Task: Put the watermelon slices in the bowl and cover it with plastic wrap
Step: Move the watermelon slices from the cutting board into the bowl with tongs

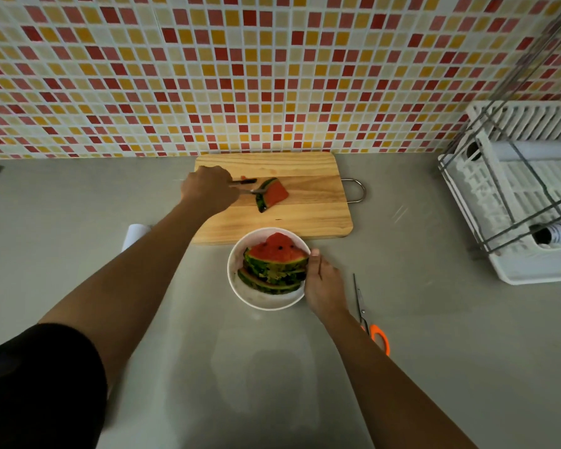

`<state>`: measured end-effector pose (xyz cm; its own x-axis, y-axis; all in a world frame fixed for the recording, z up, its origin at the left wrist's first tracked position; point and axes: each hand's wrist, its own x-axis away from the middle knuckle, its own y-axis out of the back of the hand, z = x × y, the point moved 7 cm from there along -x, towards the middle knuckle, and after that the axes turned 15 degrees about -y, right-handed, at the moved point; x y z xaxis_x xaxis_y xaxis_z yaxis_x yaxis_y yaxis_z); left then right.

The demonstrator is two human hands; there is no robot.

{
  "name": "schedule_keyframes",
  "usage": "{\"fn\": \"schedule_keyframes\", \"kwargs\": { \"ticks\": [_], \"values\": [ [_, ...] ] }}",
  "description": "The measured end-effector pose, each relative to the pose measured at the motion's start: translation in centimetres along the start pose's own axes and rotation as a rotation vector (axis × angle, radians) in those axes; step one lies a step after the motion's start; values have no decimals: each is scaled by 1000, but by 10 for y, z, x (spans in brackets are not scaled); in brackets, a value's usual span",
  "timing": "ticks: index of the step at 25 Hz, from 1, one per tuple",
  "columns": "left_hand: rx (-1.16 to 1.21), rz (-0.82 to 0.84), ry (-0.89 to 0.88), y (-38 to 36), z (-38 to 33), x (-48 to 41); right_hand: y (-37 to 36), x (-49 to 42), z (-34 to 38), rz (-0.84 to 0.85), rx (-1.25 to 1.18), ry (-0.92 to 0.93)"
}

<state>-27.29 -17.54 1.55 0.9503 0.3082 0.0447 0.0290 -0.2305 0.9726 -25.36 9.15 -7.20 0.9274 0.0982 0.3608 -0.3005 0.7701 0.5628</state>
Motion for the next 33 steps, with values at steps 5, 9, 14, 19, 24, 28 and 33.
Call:
{"fn": "schedule_keyframes", "kwargs": {
  "ticks": [5,9,14,19,24,28,33],
  "values": [
    [280,-237,-189,-18,29,58,0,-1,0,-12,23,-16],
    [200,-267,-254,-52,12,70,0,-1,0,-19,25,-6],
    [240,-268,-216,-57,3,43,-1,-2,-3,-20,15,-18],
    [286,-279,-266,-54,6,37,0,-2,-2,-15,12,-20],
    [398,-236,-145,-49,12,35,1,0,0,-5,5,-26],
    [846,-186,146,-60,32,35,1,-1,0,-11,6,-25],
    [1396,-145,420,-79,37,44,1,-1,1,-12,2,-23]
  ]
}}
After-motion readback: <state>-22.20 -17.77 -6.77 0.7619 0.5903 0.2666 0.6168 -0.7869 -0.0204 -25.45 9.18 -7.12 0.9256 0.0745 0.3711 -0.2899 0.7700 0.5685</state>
